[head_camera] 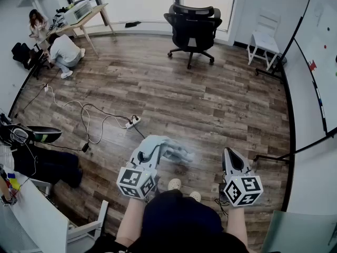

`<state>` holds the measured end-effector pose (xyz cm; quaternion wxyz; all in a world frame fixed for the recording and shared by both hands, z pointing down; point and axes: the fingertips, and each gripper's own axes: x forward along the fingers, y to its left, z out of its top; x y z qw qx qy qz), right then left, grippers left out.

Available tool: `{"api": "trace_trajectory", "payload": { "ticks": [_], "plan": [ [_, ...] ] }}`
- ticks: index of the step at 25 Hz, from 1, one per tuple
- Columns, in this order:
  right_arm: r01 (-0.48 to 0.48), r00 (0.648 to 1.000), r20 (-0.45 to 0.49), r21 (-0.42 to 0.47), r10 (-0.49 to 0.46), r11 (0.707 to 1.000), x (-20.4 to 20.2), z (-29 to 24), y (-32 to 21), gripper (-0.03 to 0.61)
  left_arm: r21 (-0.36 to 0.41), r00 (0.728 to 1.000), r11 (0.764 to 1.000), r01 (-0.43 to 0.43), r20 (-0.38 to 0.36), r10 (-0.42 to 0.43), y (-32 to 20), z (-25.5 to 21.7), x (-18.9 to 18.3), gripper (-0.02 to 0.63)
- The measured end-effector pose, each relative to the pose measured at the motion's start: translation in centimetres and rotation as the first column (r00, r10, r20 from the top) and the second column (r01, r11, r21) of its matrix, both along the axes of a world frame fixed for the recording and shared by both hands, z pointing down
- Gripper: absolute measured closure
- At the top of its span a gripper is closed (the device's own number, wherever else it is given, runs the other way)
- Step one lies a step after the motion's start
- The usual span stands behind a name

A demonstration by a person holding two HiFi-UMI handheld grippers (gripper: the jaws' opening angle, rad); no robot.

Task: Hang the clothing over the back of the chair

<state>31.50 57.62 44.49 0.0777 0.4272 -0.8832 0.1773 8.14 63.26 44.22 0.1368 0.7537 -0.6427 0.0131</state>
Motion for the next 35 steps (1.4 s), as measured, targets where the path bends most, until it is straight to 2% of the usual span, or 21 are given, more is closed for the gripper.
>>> {"api": "trace_trajectory", "payload": {
  "ticks": [8, 17, 26, 32, 35],
  "plan": [
    [0.004, 0.999, 0.052, 0.058, -0.007, 0.998, -1.3, -1.7, 1.2, 0.578, 0.061, 0.999, 0.998, -0.007, 0.033, 0.005, 1.1, -2.4, -0.6, 0.595],
    [0.021, 0.998, 0.054, 0.075, -0.025, 0.997, -3.1, -2.1, 0.3, 0.578, 0.071, 1.0, 0.997, -0.003, 0.018, 0.002, 0.4, -2.4, -1.5, 0.595],
    [-0.004, 0.997, 0.073, 0.083, -0.002, 0.997, -5.8, -2.0, -1.8, 0.578, 0.096, 1.0, 0.995, -0.009, 0.01, 0.008, -1.8, -2.4, -4.9, 0.595],
    [-0.039, 0.992, 0.12, 0.044, 0.034, 0.998, -7.6, -0.2, -1.7, 0.577, 0.07, 0.999, 0.997, -0.038, 0.025, 0.036, -1.9, -0.9, -7.0, 0.595],
    [-0.04, 0.993, 0.115, 0.015, 0.038, 0.999, -8.5, 0.8, -1.9, 0.577, 0.04, 0.999, 0.999, -0.026, 0.021, 0.025, -1.7, 0.1, -8.4, 0.595]
  ]
}}
